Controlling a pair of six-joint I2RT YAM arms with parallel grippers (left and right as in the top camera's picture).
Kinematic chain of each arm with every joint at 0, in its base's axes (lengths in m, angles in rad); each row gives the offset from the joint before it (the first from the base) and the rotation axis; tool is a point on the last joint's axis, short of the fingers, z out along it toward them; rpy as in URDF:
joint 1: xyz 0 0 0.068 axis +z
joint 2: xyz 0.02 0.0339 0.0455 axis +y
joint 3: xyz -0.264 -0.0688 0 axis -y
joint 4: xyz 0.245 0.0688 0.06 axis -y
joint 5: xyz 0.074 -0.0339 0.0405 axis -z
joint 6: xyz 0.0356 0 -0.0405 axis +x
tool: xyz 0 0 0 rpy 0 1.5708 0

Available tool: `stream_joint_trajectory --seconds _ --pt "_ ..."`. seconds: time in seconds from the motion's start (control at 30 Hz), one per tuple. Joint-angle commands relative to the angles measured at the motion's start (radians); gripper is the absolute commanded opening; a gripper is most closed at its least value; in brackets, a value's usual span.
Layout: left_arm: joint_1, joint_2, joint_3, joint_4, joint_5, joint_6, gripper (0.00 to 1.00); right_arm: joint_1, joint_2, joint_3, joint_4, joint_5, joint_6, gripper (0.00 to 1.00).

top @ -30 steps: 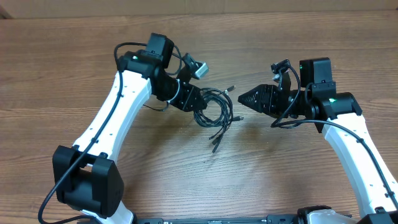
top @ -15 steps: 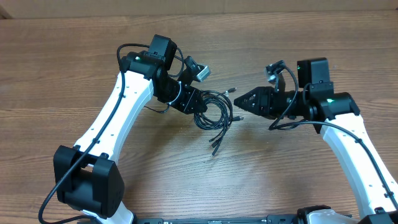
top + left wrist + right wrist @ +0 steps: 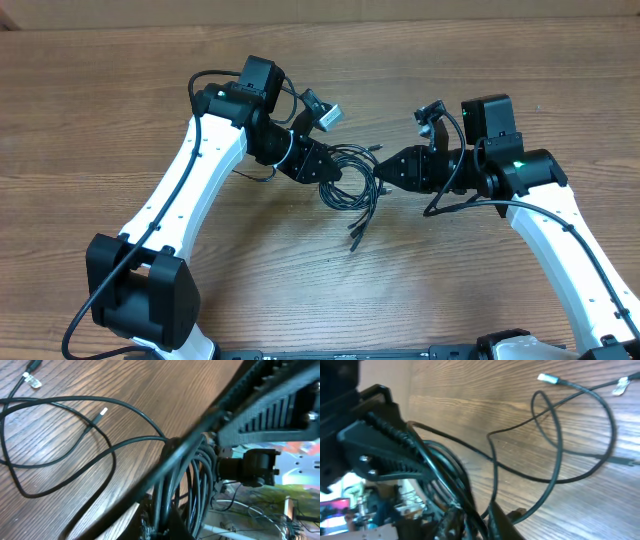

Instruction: Untangle cables

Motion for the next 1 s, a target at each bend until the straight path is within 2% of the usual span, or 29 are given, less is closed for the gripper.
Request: stream_joint_trajectory --seconds 0.0,0.1,0.33,0.53,0.57,0.67,0.87,0.93,0.97 --pt "-0.006 -0.021 0.014 -0.002 0.058 0.033 0.04 0.007 -0.011 0.007 0.005 0.082 -0.004 0.07" --pt "-0.006 -0.021 0.014 -0.005 0.057 0.033 0.04 0.006 -0.011 0.007 -0.008 0.183 0.008 0.04" --pt "-0.004 -0.023 0.015 -0.019 0.050 0.044 0.04 0.006 0.026 0.007 -0.147 0.598 0.185 0.04" --pt "0.054 -0.051 0.066 -0.018 0.028 0.043 0.04 0.006 0.100 0.006 -0.210 0.625 0.191 0.04" --pt "0.068 -0.059 0.086 -0.018 0.014 0.043 0.04 0.006 0.107 0.006 -0.214 0.624 0.191 0.07" --pt "0.106 -0.082 0.164 -0.019 -0.044 0.035 0.04 0.006 0.113 0.006 -0.216 0.623 0.191 0.36" --pt "0.204 -0.142 0.376 -0.012 -0.217 -0.031 0.04 -0.017 0.113 0.007 -0.220 0.626 0.275 0.41" --pt "0.238 -0.153 0.428 0.008 -0.217 -0.051 0.04 -0.033 0.113 0.007 -0.220 0.626 0.290 0.47" --pt "0.267 -0.160 0.469 0.036 -0.217 -0.084 0.04 -0.046 0.113 0.007 -0.220 0.626 0.292 0.54"
